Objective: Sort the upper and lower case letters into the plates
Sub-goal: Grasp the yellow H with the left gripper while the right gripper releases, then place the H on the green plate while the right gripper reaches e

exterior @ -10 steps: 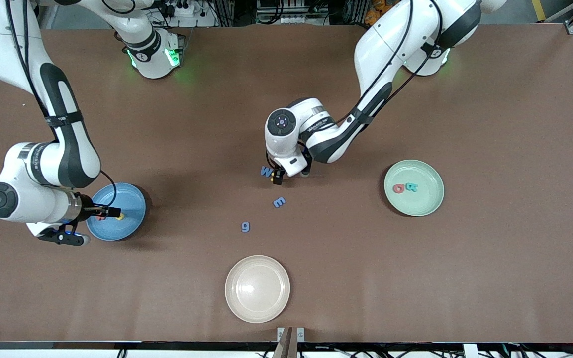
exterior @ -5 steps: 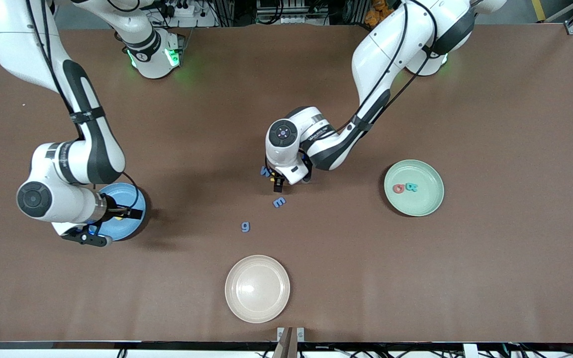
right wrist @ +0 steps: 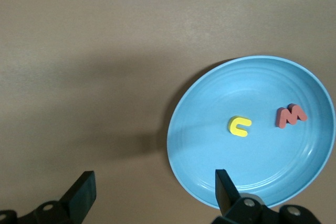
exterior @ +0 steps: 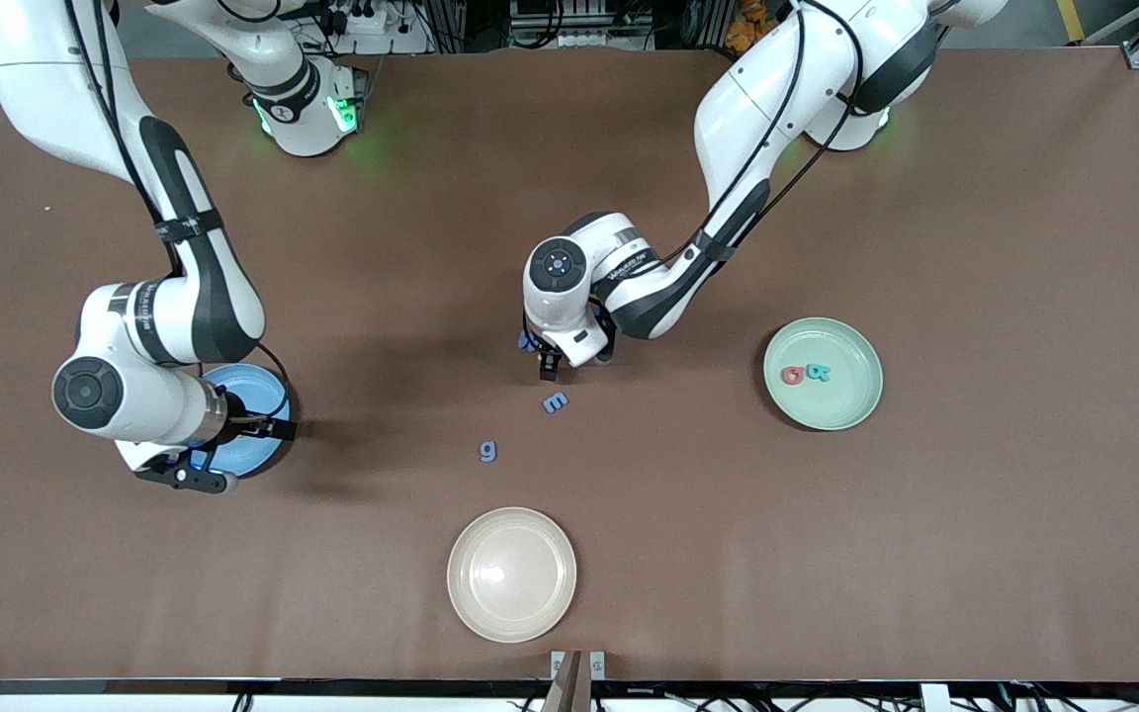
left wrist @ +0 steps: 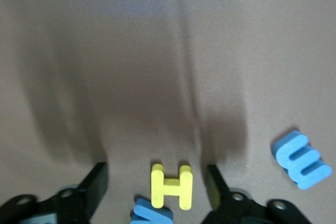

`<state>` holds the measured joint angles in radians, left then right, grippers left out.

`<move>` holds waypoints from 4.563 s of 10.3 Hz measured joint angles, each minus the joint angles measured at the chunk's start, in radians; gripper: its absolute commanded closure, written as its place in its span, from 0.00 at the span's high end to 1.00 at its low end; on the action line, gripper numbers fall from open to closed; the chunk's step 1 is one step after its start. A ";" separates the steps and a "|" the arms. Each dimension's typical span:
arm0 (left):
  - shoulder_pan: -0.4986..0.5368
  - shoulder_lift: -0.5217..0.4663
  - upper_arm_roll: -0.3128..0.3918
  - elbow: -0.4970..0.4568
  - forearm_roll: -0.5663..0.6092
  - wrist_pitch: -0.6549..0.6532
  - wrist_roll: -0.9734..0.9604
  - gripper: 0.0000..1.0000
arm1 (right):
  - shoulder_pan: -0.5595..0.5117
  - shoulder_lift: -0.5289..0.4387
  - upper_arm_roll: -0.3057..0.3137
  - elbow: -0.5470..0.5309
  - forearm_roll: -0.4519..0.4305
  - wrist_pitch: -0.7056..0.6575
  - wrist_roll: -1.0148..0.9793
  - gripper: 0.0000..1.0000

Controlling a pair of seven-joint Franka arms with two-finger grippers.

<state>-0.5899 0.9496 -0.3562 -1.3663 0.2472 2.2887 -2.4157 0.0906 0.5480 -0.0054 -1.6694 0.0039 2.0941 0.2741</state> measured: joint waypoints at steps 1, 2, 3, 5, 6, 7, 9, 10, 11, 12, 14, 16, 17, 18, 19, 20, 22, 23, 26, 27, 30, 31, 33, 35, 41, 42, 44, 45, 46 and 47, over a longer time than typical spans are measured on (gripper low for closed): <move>0.000 0.000 0.001 0.005 0.000 0.000 0.000 0.40 | 0.002 0.000 0.000 0.000 0.000 0.000 0.000 1.00; 0.000 0.000 0.000 0.007 0.000 -0.001 0.000 0.38 | 0.003 0.000 0.000 0.000 0.000 0.001 0.000 1.00; -0.003 -0.001 0.001 0.008 0.000 -0.002 0.001 0.36 | 0.003 0.000 0.000 0.000 0.000 0.001 0.000 1.00; -0.004 -0.002 0.001 0.009 0.000 -0.004 0.011 0.33 | 0.003 0.000 0.000 0.000 0.000 0.001 0.000 1.00; -0.006 -0.004 0.001 0.009 0.000 -0.007 0.014 0.33 | 0.005 0.000 0.000 0.001 0.000 0.001 0.005 1.00; -0.006 -0.005 0.002 0.009 0.000 -0.010 0.015 0.32 | 0.008 0.000 0.000 0.001 0.000 0.002 0.014 1.00; -0.006 -0.005 0.002 0.009 0.000 -0.010 0.024 0.26 | 0.020 0.000 0.002 0.002 0.000 0.002 0.027 1.00; -0.006 -0.005 0.002 0.009 0.000 -0.010 0.025 0.26 | 0.023 0.000 0.002 0.002 0.000 0.002 0.032 1.00; -0.006 -0.005 0.002 0.009 0.000 -0.010 0.026 0.26 | 0.024 0.000 0.002 0.002 0.000 0.002 0.042 1.00; -0.006 -0.005 0.002 0.009 0.000 -0.010 0.027 0.26 | 0.027 0.000 0.002 0.002 0.000 0.002 0.053 1.00; -0.006 -0.005 0.002 0.010 -0.001 -0.011 0.027 0.26 | 0.040 0.000 0.003 0.002 0.000 0.002 0.073 1.00; -0.003 -0.005 0.003 0.011 -0.019 -0.012 0.044 0.26 | 0.043 0.000 0.003 0.002 0.000 0.003 0.076 1.00; -0.001 -0.005 0.003 0.012 -0.031 -0.014 0.063 0.26 | 0.043 0.000 0.003 0.002 0.000 0.004 0.080 1.00; 0.001 -0.005 0.003 0.013 -0.036 -0.018 0.074 0.26 | 0.043 0.000 0.003 0.002 0.000 0.006 0.094 1.00; 0.004 -0.005 0.003 0.015 -0.037 -0.026 0.079 0.26 | 0.047 0.001 0.003 0.002 0.000 0.009 0.116 1.00; 0.009 -0.005 0.003 0.018 -0.037 -0.040 0.093 0.26 | 0.057 0.002 0.004 0.002 0.000 0.014 0.139 1.00; 0.031 -0.006 -0.001 0.029 -0.048 -0.095 0.165 0.26 | 0.077 0.005 0.004 0.002 0.000 0.023 0.183 1.00; 0.053 -0.012 -0.006 0.033 -0.070 -0.125 0.219 0.26 | 0.082 0.007 0.004 0.002 0.001 0.025 0.197 1.00; 0.121 -0.060 -0.011 0.037 -0.099 -0.239 0.396 0.25 | 0.113 0.014 0.005 0.016 0.001 0.030 0.289 1.00; 0.149 -0.078 -0.018 0.037 -0.100 -0.284 0.463 0.25 | 0.131 0.017 0.006 0.025 0.009 0.030 0.332 1.00; 0.282 -0.138 -0.036 0.035 -0.101 -0.497 0.825 0.25 | 0.234 0.052 0.008 0.057 0.092 0.047 0.484 1.00; 0.331 -0.161 -0.038 0.028 -0.101 -0.551 0.952 0.25 | 0.276 0.072 0.009 0.071 0.108 0.077 0.545 1.00; 0.425 -0.227 -0.041 -0.029 -0.101 -0.598 1.189 0.26 | 0.356 0.118 0.009 0.099 0.114 0.144 0.665 1.00; 0.479 -0.286 -0.041 -0.124 -0.098 -0.602 1.341 0.26 | 0.424 0.166 0.010 0.143 0.114 0.163 0.784 1.00; 0.599 -0.427 -0.040 -0.456 -0.025 -0.388 1.683 0.30 | 0.577 0.318 0.010 0.247 0.115 0.270 1.098 1.00; 0.622 -0.436 -0.040 -0.486 0.002 -0.367 1.728 0.31 | 0.588 0.327 0.009 0.250 0.115 0.274 1.149 1.00; 0.626 -0.443 -0.043 -0.520 0.017 -0.330 1.744 1.00 | 0.593 0.327 0.008 0.257 0.115 0.271 1.207 1.00; 0.625 -0.444 -0.045 -0.539 0.018 -0.304 1.744 1.00 | 0.595 0.327 0.008 0.260 0.115 0.270 1.212 1.00; 0.627 -0.444 -0.044 -0.552 0.018 -0.280 1.744 1.00 | 0.596 0.327 0.008 0.261 0.115 0.270 1.216 1.00; 0.627 -0.445 -0.046 -0.555 0.018 -0.270 1.744 1.00 | 0.597 0.327 0.006 0.261 0.114 0.270 1.228 1.00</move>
<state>0.0376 0.5046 -0.4026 -1.9212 0.2656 2.0183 -0.6721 0.6875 0.8751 0.0006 -1.4081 0.1183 2.3637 1.5018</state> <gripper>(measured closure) 0.313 0.000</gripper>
